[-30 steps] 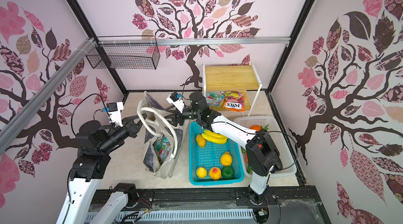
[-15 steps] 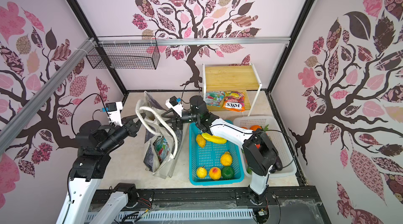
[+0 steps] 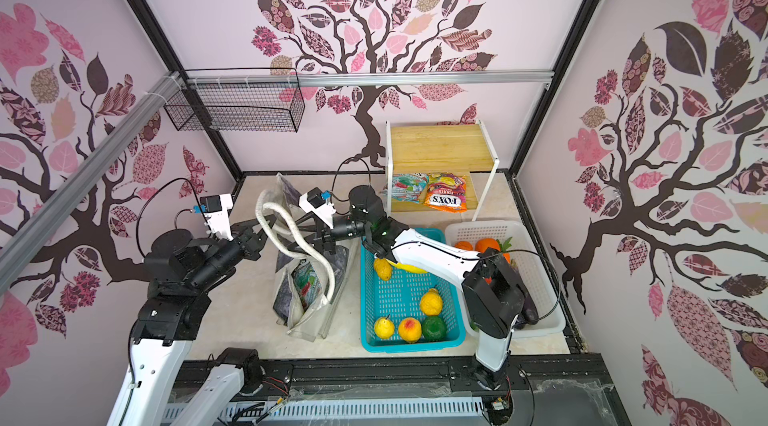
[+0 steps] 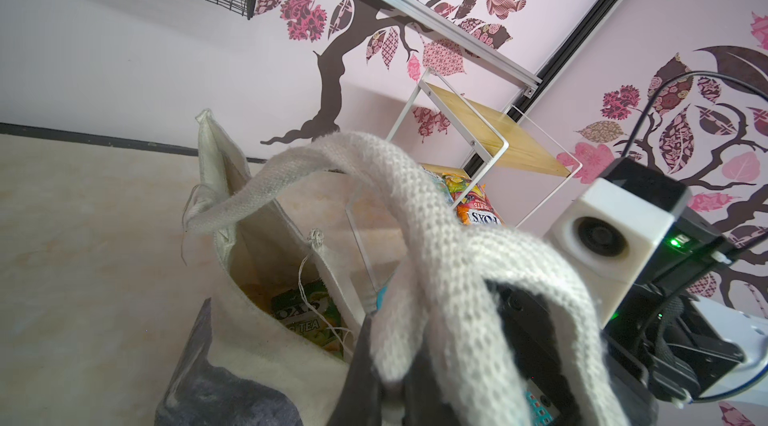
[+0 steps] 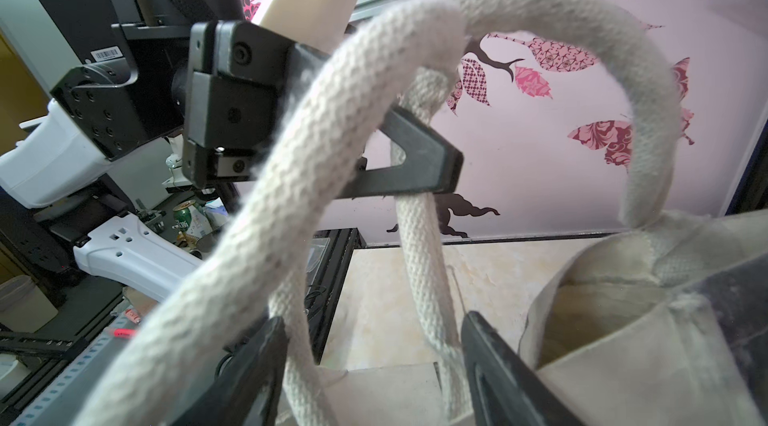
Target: Place the food into the grocery bag and tie it
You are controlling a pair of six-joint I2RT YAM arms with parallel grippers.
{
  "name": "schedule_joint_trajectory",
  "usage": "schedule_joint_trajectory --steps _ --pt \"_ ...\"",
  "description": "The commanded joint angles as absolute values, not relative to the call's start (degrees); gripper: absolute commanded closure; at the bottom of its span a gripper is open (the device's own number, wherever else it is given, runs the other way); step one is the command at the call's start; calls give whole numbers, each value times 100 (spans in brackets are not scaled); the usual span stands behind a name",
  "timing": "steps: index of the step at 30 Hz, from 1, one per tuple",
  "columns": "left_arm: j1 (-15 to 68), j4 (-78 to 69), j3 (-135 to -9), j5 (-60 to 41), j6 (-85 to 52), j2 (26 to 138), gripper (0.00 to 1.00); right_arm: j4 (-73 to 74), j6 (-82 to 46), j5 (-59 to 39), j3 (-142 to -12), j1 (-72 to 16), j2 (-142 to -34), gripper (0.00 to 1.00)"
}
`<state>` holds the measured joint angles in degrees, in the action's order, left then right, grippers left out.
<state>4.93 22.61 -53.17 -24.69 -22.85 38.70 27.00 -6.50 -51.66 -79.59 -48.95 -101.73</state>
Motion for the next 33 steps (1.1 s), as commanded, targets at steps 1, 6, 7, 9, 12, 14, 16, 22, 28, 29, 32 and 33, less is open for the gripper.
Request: schedule_joint_trajectory --steps 1,6,7,9,12,14,16,22,28,29,32,33 --pt "465 2188 -5299 -2347 -2188 3871 100 2835 -892 -5213 -8282 -4993 -9930 30" --pt "461 2395 -5316 -2203 -2090 3962 100 2513 -908 -5030 -8344 -5080 -9873 29" --pt "457 2441 -5320 -2150 -2092 3977 100 2522 -955 -4995 -8323 -5086 -9838 29" --pt "451 2461 -5325 -2119 -2092 3979 100 2412 -1003 -4931 -8370 -5080 -9792 29" --pt "450 2446 -5313 -2147 -2109 3988 100 2335 -1114 -4865 -8486 -5138 -9841 33" --pt "444 2451 -5325 -2192 -2109 4026 100 2114 -1086 -4765 -8614 -5220 -9920 38" --pt "433 2487 -5325 -2176 -2083 4023 100 1978 -1022 -4694 -8628 -5262 -9910 39" --pt "428 2510 -5323 -2149 -2074 4005 100 2190 -1238 -4673 -8512 -5316 -9738 41" --pt "405 2492 -5300 -2171 -2097 4012 100 2051 -1172 -4431 -8517 -5413 -9841 48" --pt "402 2492 -5303 -2171 -2097 4020 100 2095 -1197 -4437 -8532 -5429 -9857 50" --pt "367 2505 -5300 -2185 -2126 4068 100 2159 -1292 -4464 -8602 -5497 -9911 56" --pt "357 2509 -5304 -2196 -2129 4075 100 2166 -1301 -4453 -8613 -5515 -9922 56"
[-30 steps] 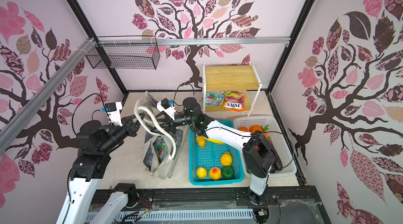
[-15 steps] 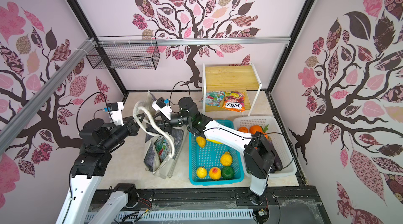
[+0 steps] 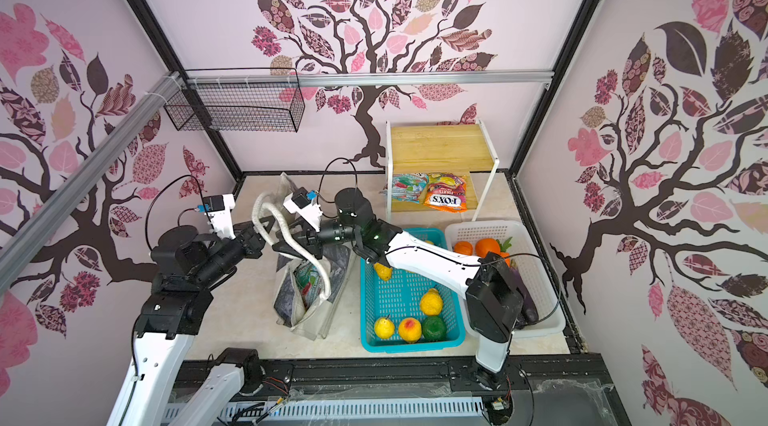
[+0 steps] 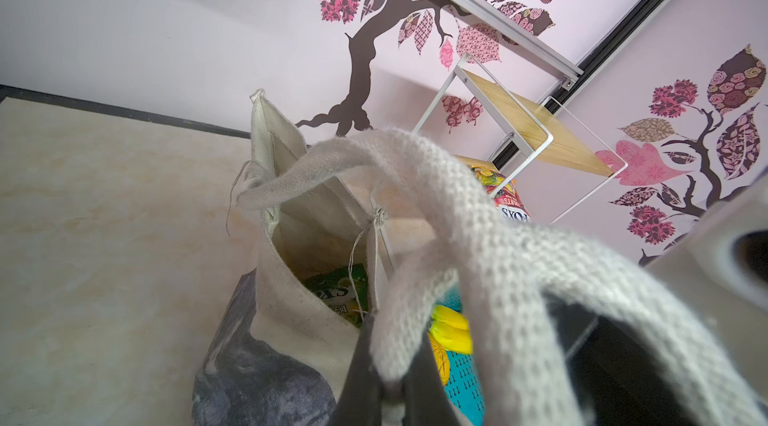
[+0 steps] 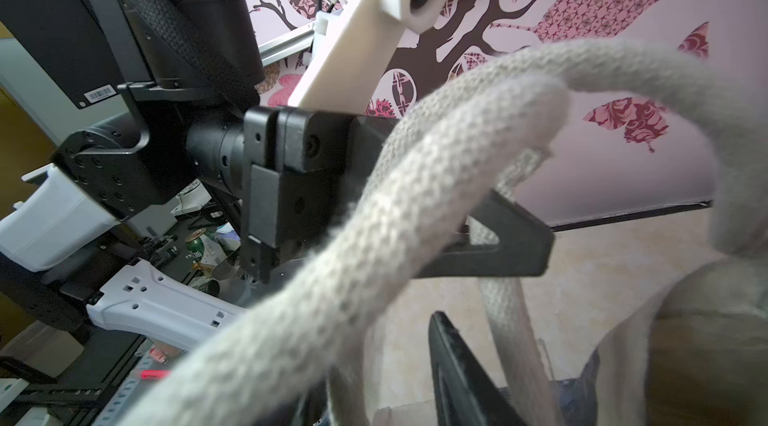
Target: Place the food into the grocery bag and tie it
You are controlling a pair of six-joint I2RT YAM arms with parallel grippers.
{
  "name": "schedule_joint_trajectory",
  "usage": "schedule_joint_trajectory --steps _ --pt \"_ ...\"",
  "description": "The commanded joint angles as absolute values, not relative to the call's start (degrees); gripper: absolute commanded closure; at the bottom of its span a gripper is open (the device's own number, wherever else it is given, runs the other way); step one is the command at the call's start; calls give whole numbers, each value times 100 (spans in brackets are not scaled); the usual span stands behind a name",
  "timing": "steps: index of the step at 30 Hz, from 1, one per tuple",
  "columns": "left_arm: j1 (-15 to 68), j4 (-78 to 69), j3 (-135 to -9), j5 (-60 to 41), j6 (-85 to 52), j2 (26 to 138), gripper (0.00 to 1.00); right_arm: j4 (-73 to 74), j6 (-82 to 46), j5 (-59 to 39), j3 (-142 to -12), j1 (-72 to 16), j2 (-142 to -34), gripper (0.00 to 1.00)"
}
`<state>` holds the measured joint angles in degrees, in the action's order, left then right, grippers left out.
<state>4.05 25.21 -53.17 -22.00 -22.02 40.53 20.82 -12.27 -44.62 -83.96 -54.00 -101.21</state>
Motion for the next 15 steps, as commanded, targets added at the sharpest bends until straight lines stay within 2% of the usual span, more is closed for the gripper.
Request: schedule_joint_trajectory --steps 1,4,7,12,15 --pt "344 2507 -5304 -2206 -2136 4078 100 2155 -1303 -4410 -8613 -5537 -9932 58" --pt "338 2489 -5291 -2215 -2167 4085 100 2214 -1310 -4325 -8574 -5542 -9958 65" --pt "324 2442 -5262 -2289 -2197 4087 100 2223 -1339 -4248 -8602 -5546 -10009 82" --pt "316 2432 -5258 -2285 -2212 4081 100 2396 -1447 -4251 -8578 -5543 -10045 84" --pt "316 2448 -5257 -2287 -2205 4098 100 2503 -1584 -4310 -8578 -5552 -10081 91"
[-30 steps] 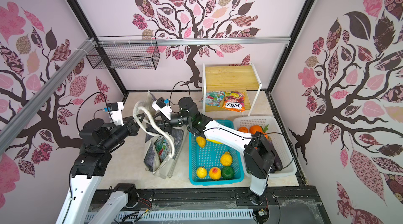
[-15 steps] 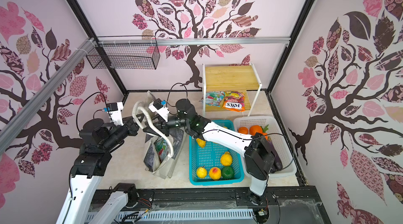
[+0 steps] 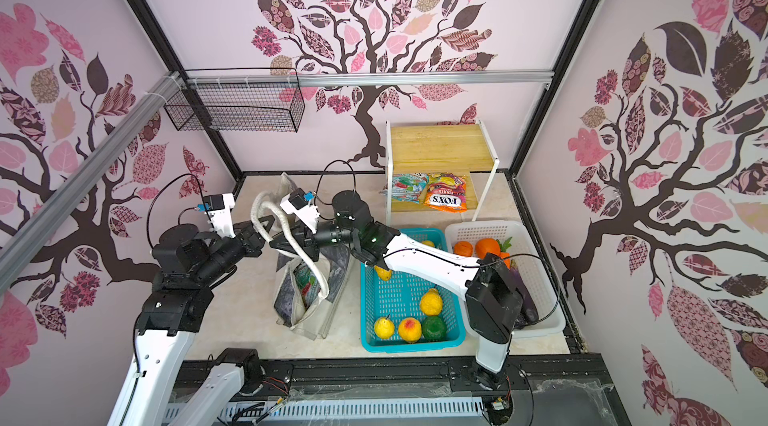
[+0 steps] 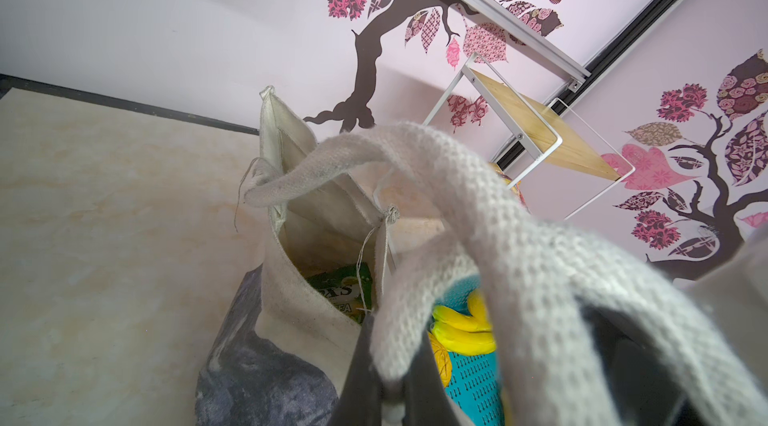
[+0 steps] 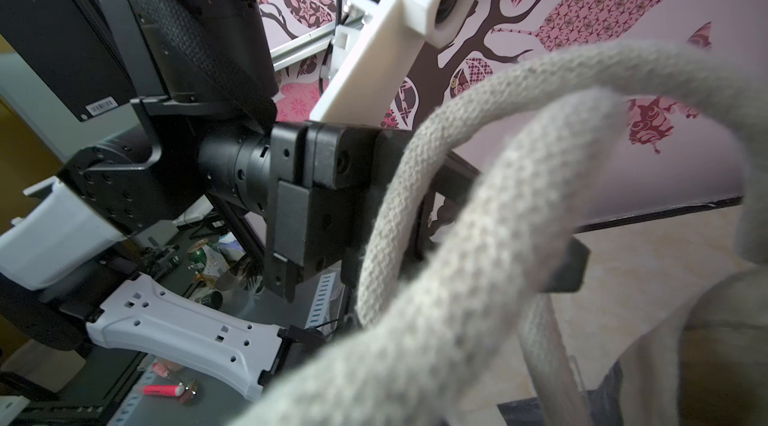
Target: Place the food into the grocery bag and tie it
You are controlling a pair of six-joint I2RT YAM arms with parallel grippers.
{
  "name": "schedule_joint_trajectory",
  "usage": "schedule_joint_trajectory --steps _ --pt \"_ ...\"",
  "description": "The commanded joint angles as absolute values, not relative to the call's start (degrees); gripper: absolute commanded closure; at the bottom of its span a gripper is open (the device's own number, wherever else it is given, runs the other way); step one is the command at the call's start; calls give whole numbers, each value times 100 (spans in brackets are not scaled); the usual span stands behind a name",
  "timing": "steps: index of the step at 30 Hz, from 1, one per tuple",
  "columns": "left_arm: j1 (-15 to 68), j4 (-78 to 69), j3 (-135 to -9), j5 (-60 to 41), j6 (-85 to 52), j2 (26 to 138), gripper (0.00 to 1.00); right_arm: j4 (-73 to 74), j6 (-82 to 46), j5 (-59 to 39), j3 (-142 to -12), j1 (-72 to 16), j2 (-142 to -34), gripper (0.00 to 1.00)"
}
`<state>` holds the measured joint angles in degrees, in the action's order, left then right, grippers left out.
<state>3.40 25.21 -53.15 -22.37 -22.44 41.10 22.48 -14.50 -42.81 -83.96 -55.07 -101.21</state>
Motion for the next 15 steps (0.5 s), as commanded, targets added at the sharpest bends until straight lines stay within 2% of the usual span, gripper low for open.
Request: schedule_joint_trajectory --steps 1,4,6,15 --pt "309 2448 -5260 -2286 -2206 4096 100 2514 -1606 -4322 -8580 -5546 -10090 92" --pt "311 2452 -5256 -2285 -2219 4104 100 2510 -1577 -4233 -8515 -5550 -10060 93" --pt "303 2457 -5258 -2285 -2229 4098 100 2497 -1547 -4069 -8424 -5546 -9991 100" --pt "172 2601 -5324 -1755 -2585 4131 100 1668 -1316 -2733 -7527 -5046 -9121 100"
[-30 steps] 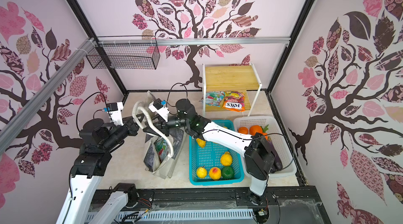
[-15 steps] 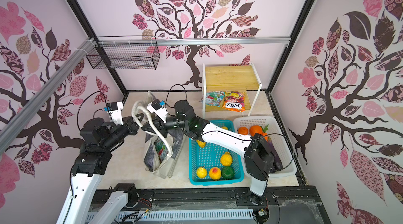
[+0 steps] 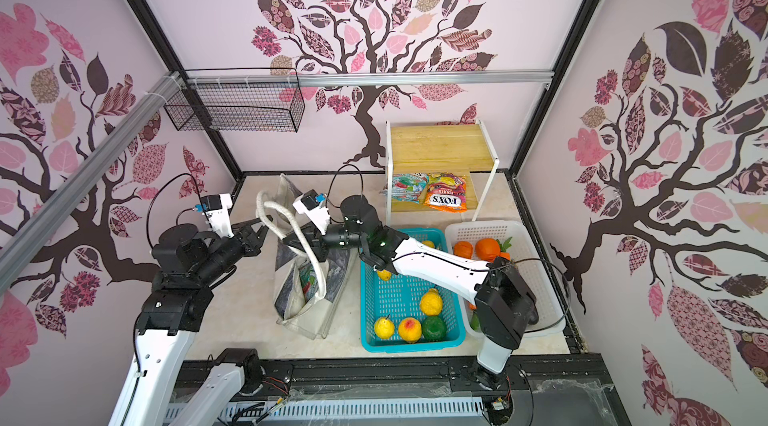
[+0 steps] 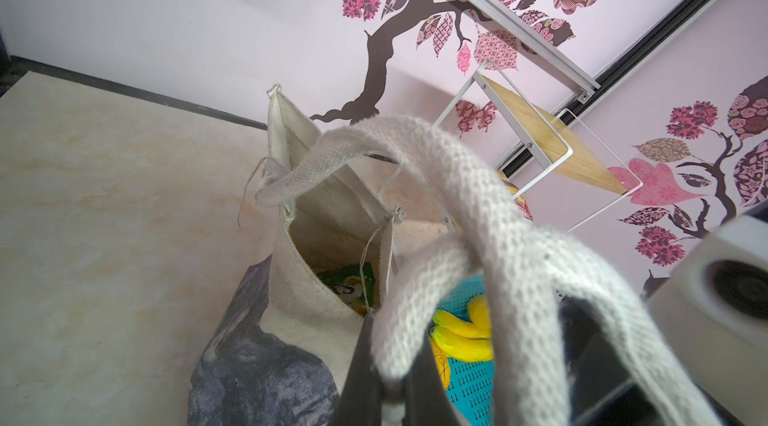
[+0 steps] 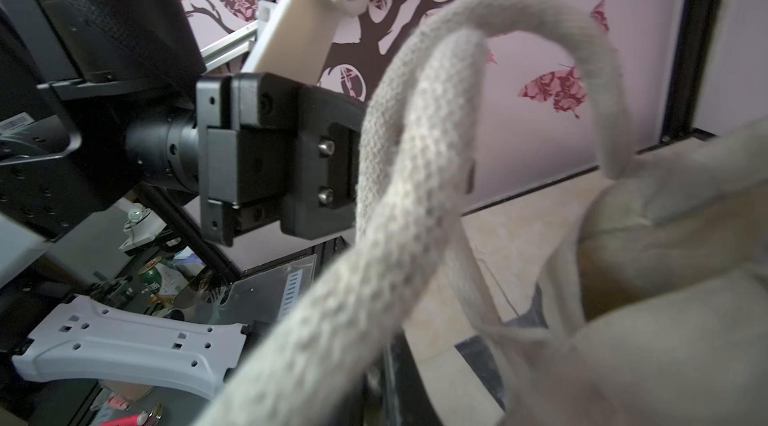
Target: Place the food into the grocery bag and tie it
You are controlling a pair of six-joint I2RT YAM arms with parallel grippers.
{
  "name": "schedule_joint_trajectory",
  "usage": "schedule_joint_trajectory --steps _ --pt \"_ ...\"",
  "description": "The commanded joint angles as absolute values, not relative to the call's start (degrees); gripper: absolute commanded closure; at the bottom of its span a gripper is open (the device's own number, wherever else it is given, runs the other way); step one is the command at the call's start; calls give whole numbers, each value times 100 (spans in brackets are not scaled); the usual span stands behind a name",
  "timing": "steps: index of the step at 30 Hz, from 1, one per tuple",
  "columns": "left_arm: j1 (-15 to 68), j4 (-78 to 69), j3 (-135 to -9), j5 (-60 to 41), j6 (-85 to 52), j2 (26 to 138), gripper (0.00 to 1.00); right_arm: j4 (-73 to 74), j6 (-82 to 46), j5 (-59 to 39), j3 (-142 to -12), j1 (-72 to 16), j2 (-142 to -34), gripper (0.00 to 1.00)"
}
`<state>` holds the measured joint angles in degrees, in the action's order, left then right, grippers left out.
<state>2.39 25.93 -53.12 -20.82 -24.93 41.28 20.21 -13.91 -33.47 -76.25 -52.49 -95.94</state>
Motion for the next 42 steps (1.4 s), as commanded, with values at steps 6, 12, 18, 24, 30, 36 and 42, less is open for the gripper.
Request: schedule_joint_trajectory --steps 6,12,18,24,30,36,42 --pt "145 3045 -5766 -997 -2650 4207 100 999 -1157 -1645 -7196 -5010 -8629 100" --pt "-141 3156 -6198 -1002 -2845 4333 100 51 -1024 -967 -7303 -5011 -8573 100" --pt "-329 3525 -7033 -421 -3049 4818 100 -326 -982 -460 -7031 -5013 -8454 100" --pt "-364 3811 -7742 512 -3088 5262 100 -855 -996 330 -6777 -5010 -8231 100" --pt "-644 3893 -8165 786 -3040 5619 100 -1014 -914 731 -6458 -4952 -7991 100" --pt "-1491 3713 -8296 -272 -3343 6280 100 -782 -885 450 -5906 -4800 -7930 100" --pt "-1503 3439 -8535 -512 -3446 6894 100 -951 -911 575 -5475 -4791 -7847 100"
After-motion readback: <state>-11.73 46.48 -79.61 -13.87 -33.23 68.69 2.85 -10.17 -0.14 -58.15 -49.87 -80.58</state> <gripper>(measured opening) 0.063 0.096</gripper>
